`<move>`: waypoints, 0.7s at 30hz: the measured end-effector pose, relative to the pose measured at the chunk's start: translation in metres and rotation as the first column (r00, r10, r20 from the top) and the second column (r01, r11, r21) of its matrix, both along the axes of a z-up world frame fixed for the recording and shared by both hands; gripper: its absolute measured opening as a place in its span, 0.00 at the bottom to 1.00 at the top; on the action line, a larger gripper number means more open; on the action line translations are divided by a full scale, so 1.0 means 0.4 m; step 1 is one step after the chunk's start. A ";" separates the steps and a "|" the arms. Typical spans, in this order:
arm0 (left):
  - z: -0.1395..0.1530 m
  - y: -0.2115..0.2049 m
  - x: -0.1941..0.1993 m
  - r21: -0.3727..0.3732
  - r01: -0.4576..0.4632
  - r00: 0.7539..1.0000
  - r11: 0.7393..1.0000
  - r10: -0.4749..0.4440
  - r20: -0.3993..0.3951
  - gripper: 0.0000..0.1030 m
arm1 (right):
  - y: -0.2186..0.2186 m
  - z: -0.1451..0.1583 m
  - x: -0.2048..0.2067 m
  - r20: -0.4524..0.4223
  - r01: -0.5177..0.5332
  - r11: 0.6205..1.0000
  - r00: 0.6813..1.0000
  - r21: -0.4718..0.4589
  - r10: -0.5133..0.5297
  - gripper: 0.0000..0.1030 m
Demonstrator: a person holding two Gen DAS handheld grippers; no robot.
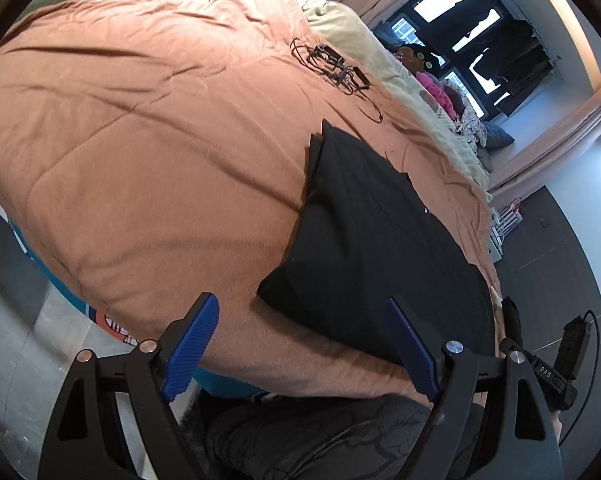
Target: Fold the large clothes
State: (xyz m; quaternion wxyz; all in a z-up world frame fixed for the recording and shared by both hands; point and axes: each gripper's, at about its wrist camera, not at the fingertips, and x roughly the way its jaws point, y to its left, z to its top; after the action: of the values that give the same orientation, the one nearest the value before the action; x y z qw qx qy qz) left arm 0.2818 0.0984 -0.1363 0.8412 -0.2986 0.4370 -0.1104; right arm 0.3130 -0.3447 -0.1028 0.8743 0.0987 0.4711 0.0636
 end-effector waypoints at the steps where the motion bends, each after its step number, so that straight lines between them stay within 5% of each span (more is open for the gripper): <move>1: -0.006 -0.003 -0.003 -0.010 -0.001 1.000 1.000 0.000 -0.002 0.83 | 0.016 -0.009 0.000 -0.013 -0.014 1.000 1.000 0.005 0.014 0.54; 11: -0.069 -0.034 0.043 -0.041 0.000 0.999 0.999 -0.002 -0.036 0.82 | 0.123 -0.113 0.042 -0.144 -0.110 0.994 0.984 -0.019 0.106 0.36; 15: -0.096 -0.051 0.071 -0.026 0.000 0.998 1.000 -0.001 -0.056 0.60 | 0.134 -0.153 0.081 -0.174 -0.113 0.993 0.979 -0.036 0.105 0.35; 21: -0.120 -0.067 0.101 -0.052 0.002 0.998 0.999 -0.005 -0.061 0.58 | 0.128 -0.196 0.166 -0.217 -0.092 0.994 0.973 -0.067 0.075 0.18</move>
State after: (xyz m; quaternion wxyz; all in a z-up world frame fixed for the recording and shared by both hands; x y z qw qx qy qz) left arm 0.3220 0.0717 -0.1842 0.8192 -0.3228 0.4602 -0.1138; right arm 0.3793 -0.2935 -0.1812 0.8181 0.0516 0.5683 0.0714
